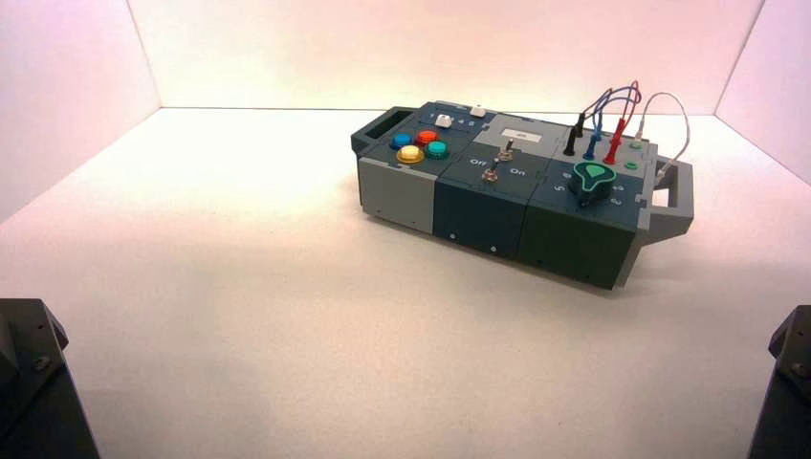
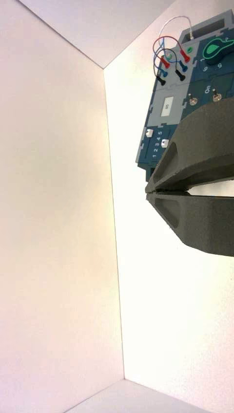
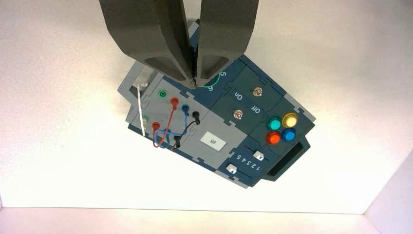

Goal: Rotate the box counterclockwise.

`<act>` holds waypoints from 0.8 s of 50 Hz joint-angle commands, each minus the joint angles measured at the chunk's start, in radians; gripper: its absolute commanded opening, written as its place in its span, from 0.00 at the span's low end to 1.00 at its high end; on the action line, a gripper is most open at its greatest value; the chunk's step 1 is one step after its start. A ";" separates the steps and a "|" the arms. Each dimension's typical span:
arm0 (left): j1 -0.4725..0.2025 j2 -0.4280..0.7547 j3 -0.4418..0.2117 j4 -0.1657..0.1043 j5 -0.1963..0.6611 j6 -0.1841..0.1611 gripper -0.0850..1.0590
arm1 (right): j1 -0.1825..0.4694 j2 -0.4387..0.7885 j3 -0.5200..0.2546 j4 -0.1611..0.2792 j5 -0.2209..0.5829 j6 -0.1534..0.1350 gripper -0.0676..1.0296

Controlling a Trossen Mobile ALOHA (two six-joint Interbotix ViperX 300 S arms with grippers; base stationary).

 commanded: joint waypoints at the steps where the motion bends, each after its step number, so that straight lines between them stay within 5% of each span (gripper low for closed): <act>1: 0.003 0.017 -0.038 -0.003 -0.012 -0.003 0.05 | -0.002 0.005 -0.014 0.000 -0.009 -0.002 0.04; 19: -0.048 0.110 -0.078 -0.003 -0.031 -0.003 0.05 | -0.002 0.008 -0.014 -0.003 -0.008 -0.002 0.04; 29: -0.089 0.330 -0.224 0.000 -0.048 0.012 0.05 | 0.002 0.044 -0.048 0.014 0.018 0.000 0.04; 40: -0.107 0.653 -0.456 0.000 -0.054 0.055 0.05 | 0.011 0.186 -0.129 0.087 0.120 0.000 0.04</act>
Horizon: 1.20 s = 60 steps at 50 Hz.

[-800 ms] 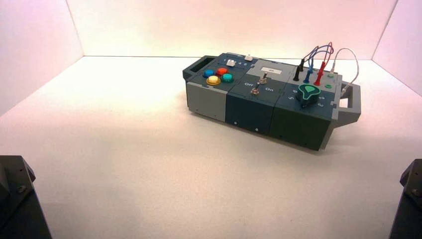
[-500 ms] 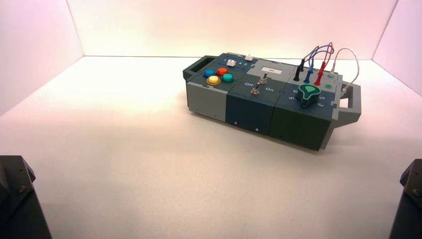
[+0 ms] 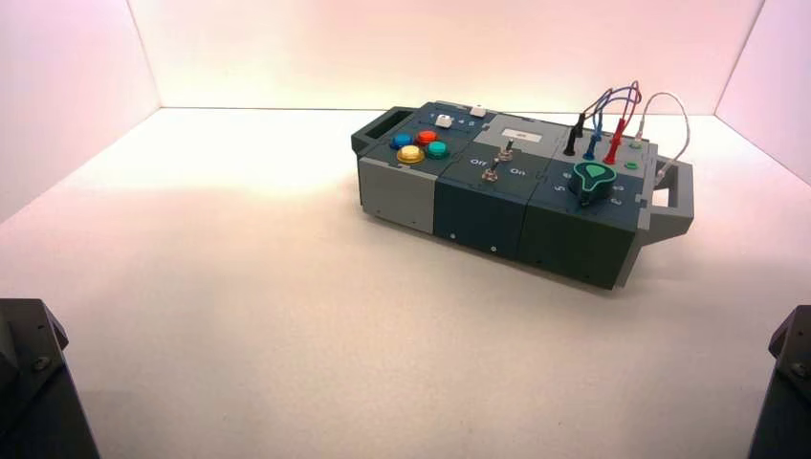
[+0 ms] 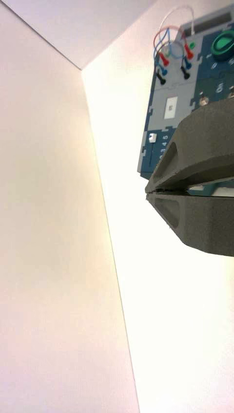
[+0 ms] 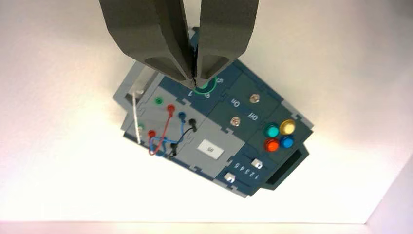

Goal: Rotate the box counterclockwise.

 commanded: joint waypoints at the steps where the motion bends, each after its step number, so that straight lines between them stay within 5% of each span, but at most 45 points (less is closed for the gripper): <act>1: -0.014 0.198 -0.181 0.002 -0.012 0.021 0.05 | 0.014 0.110 -0.080 0.046 0.069 -0.002 0.04; 18: -0.031 0.589 -0.526 0.002 0.005 0.034 0.05 | 0.193 0.333 -0.192 0.199 0.213 0.015 0.04; 30: -0.077 0.808 -0.772 0.002 0.057 0.038 0.05 | 0.207 0.368 -0.178 0.288 0.244 0.032 0.04; 46: -0.160 1.066 -1.080 -0.005 0.232 0.040 0.05 | 0.207 0.377 -0.060 0.290 0.236 0.046 0.04; 60: -0.201 1.173 -1.213 -0.012 0.350 0.060 0.05 | 0.207 0.462 -0.023 0.290 0.129 0.029 0.04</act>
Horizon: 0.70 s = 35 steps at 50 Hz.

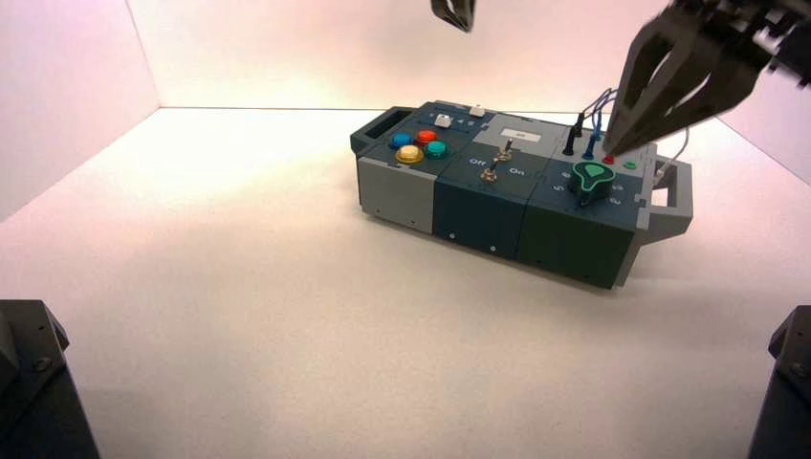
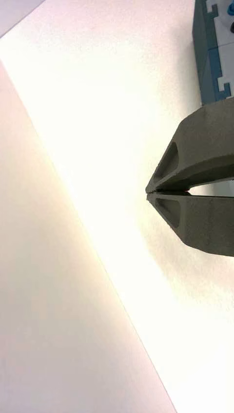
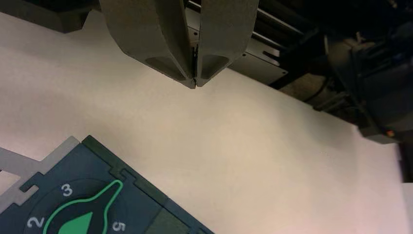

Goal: Rotate the box counterclockwise.

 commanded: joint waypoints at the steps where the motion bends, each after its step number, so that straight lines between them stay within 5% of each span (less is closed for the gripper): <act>1: -0.011 -0.003 -0.061 -0.002 0.023 0.025 0.05 | 0.002 0.032 -0.014 0.006 -0.057 -0.006 0.04; 35: -0.020 0.052 -0.008 -0.071 0.041 0.172 0.05 | 0.021 0.279 -0.046 0.006 -0.236 -0.054 0.04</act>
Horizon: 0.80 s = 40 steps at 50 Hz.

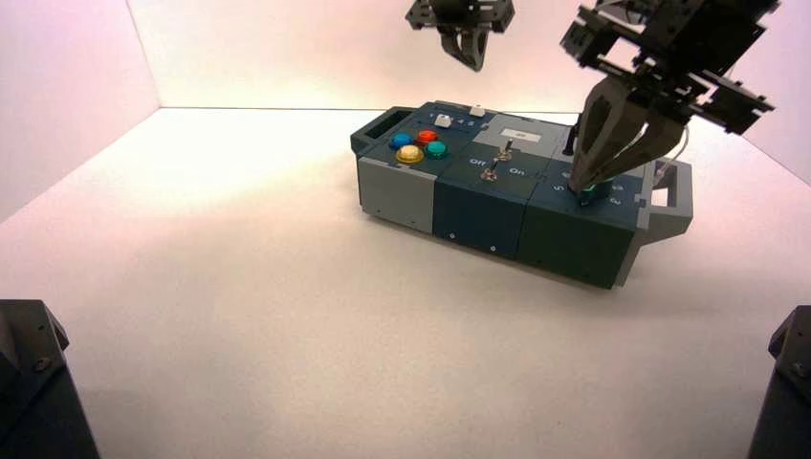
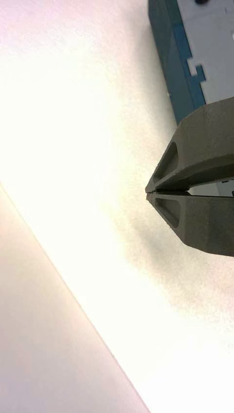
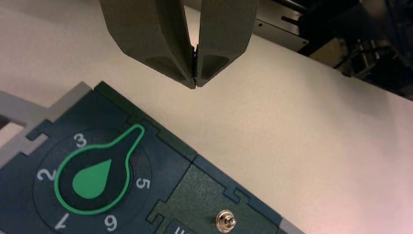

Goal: Rotate the box counterclockwise.

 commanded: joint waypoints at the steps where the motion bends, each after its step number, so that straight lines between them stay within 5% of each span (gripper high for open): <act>1: -0.005 -0.018 -0.015 -0.009 -0.006 0.025 0.05 | 0.021 0.032 -0.035 0.006 -0.025 -0.003 0.04; 19: -0.005 0.020 -0.046 -0.023 -0.006 0.055 0.05 | 0.106 0.146 -0.066 0.009 -0.046 0.006 0.04; 40: -0.006 0.021 -0.011 -0.040 0.006 0.087 0.05 | 0.112 0.245 -0.054 0.006 -0.089 0.006 0.04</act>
